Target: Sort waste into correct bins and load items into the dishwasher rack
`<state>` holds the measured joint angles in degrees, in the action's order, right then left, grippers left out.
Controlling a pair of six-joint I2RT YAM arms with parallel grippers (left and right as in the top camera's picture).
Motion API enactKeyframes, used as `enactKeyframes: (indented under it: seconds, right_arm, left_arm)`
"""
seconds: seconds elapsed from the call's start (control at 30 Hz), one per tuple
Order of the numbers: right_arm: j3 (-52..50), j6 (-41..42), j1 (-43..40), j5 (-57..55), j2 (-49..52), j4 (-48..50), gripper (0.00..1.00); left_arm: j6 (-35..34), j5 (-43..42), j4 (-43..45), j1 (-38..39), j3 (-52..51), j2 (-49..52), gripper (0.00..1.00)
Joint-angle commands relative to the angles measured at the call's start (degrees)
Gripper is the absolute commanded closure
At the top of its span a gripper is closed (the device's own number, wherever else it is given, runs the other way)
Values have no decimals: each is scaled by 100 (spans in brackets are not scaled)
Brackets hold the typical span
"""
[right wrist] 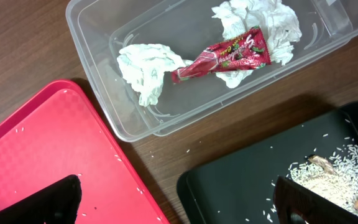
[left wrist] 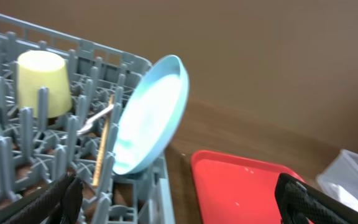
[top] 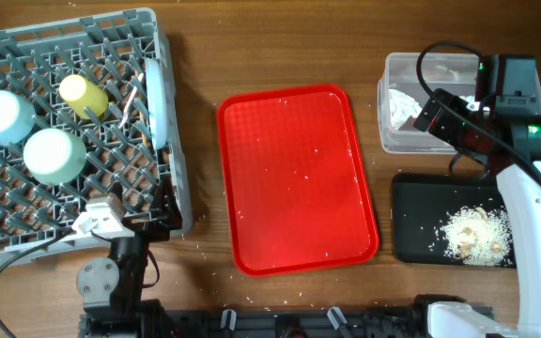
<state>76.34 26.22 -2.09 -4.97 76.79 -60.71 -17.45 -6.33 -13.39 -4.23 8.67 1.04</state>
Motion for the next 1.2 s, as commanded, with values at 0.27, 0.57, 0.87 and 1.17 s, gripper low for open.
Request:
enactKeyframes:
  seconds: [0.27, 0.57, 0.87, 1.17]
  right_arm:
    - [70, -72, -17, -13, -61, 11, 0]
    - [70, -70, -17, -13, -61, 11, 0]
    - [70, -70, -17, -13, -61, 11, 0]
    - [-76, -70, -17, -258, -1425, 63, 0]
  left_arm:
    - [35, 691, 1185, 251, -835, -83, 0]
    - [33, 601, 920, 251, -835, -79, 0]
    - [33, 599, 918, 251, -835, -66, 0]
    - [33, 599, 920, 251, -835, -66, 0]
